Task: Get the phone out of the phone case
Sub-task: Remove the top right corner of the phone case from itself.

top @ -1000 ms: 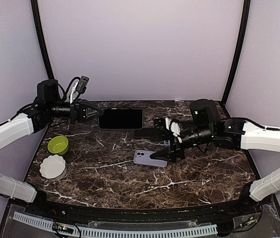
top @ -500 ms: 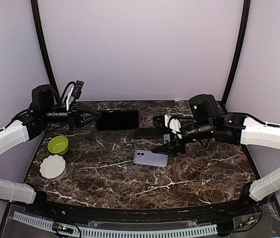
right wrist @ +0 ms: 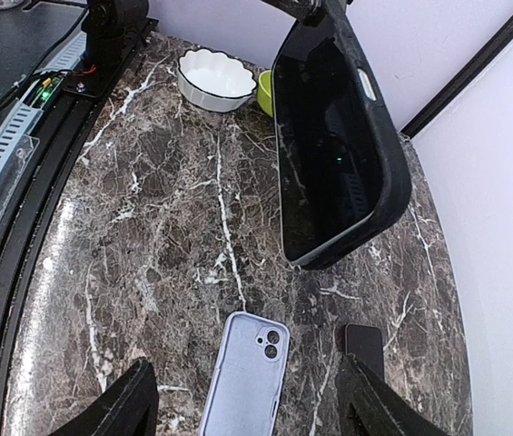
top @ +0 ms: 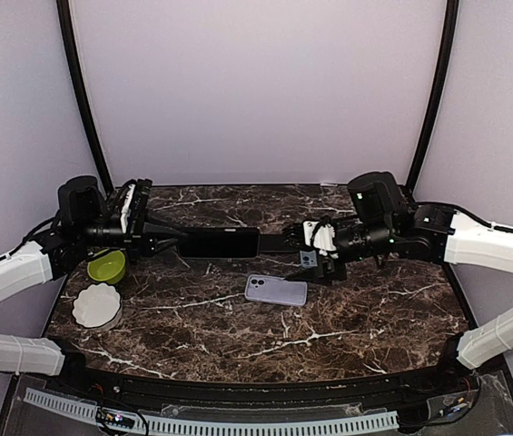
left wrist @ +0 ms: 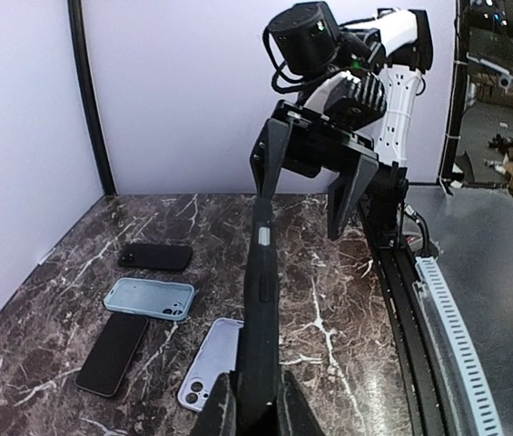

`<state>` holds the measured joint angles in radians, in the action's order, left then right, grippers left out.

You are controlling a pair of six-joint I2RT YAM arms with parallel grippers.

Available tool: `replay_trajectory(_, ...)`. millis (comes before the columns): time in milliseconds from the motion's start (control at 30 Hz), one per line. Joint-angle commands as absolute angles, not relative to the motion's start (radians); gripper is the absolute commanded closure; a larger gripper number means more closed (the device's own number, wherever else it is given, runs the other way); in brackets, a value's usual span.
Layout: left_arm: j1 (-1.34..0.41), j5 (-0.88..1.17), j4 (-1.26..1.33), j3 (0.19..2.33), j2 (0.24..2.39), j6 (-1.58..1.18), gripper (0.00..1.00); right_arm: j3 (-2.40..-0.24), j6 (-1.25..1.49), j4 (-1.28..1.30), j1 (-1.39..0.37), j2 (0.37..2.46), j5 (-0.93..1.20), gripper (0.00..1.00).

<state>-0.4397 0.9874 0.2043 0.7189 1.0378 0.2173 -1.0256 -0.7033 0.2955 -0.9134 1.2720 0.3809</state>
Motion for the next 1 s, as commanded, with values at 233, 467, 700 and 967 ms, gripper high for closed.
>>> replay_trajectory(233, -0.504, 1.040, 0.126, 0.688, 0.947, 0.814, 1.00, -1.073, -0.776, 0.305, -0.906, 1.209, 0.323, 0.32)
replay_trajectory(467, -0.513, 1.004, 0.181, 0.665, 0.929, 0.953, 1.00, -1.102, -0.771, 0.336, -0.907, 1.212, 0.373, 0.33)
replay_trajectory(700, -0.515, 1.045, 0.191, 0.664, 0.937, 1.064, 1.00, -1.141, -0.805, 0.386, -0.938, 1.223, 0.501, 0.34)
replay_trajectory(967, -0.517, 1.053, 0.208, 0.633, 0.919, 1.117, 1.00, -1.140, -0.827, 0.355, -1.011, 1.264, 0.448, 0.35)
